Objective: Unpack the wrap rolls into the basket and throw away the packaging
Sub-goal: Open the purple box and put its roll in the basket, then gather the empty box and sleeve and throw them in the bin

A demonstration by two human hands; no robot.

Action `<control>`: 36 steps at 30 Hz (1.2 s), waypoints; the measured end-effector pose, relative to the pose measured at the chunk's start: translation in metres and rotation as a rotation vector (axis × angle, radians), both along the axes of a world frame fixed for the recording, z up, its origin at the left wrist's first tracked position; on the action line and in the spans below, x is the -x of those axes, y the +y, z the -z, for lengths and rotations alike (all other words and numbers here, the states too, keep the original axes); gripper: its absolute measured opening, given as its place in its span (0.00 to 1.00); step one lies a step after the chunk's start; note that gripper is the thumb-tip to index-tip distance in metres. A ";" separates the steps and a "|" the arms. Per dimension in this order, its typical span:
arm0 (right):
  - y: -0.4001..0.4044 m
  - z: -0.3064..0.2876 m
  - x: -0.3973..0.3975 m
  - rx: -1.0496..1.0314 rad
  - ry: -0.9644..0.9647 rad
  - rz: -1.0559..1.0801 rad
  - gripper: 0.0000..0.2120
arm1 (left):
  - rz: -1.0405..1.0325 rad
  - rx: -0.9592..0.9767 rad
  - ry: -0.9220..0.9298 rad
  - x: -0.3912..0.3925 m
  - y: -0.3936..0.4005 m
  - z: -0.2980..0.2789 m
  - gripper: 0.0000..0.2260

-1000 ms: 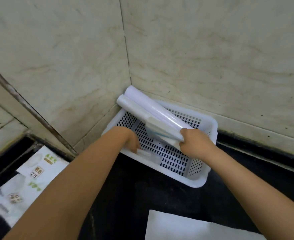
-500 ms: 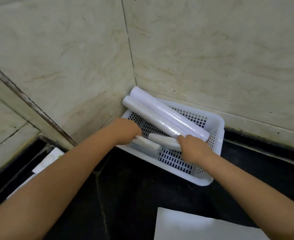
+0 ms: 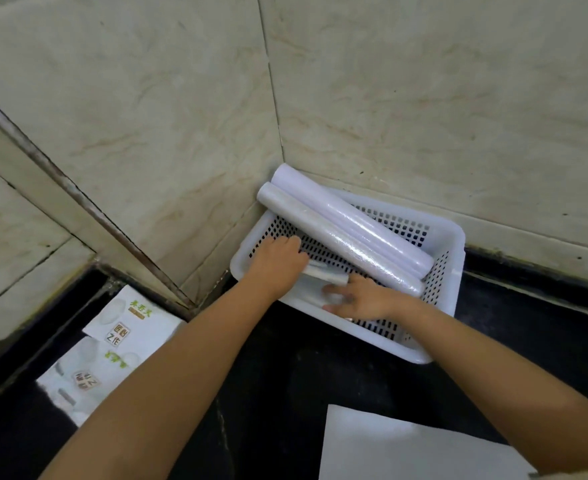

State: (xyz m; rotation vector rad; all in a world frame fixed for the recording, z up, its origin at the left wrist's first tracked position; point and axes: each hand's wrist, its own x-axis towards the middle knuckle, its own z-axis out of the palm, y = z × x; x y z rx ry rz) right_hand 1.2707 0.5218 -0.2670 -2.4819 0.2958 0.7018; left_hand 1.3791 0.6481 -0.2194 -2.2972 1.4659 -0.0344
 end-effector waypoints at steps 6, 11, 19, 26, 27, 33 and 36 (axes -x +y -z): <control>-0.013 -0.020 0.022 -0.095 0.062 -0.043 0.23 | -0.020 -0.440 0.123 -0.004 -0.021 -0.003 0.17; -0.004 -0.042 0.040 0.044 -0.118 0.025 0.18 | -0.172 -0.581 0.202 0.011 -0.029 -0.022 0.20; 0.016 -0.057 0.162 0.156 -0.728 0.486 0.02 | 0.098 -0.008 0.098 0.070 0.031 -0.035 0.13; 0.021 -0.014 0.244 0.517 0.242 0.396 0.23 | -0.044 -0.120 0.446 0.155 0.143 -0.007 0.26; 0.029 -0.015 0.249 0.529 0.224 0.430 0.19 | -0.086 -0.199 0.503 0.164 0.159 -0.007 0.30; 0.082 -0.028 0.277 0.489 0.148 0.557 0.16 | -0.276 -0.479 0.622 0.213 0.223 -0.003 0.45; 0.107 -0.028 0.291 0.409 0.076 0.602 0.16 | -0.249 -0.369 0.455 0.236 0.234 0.009 0.32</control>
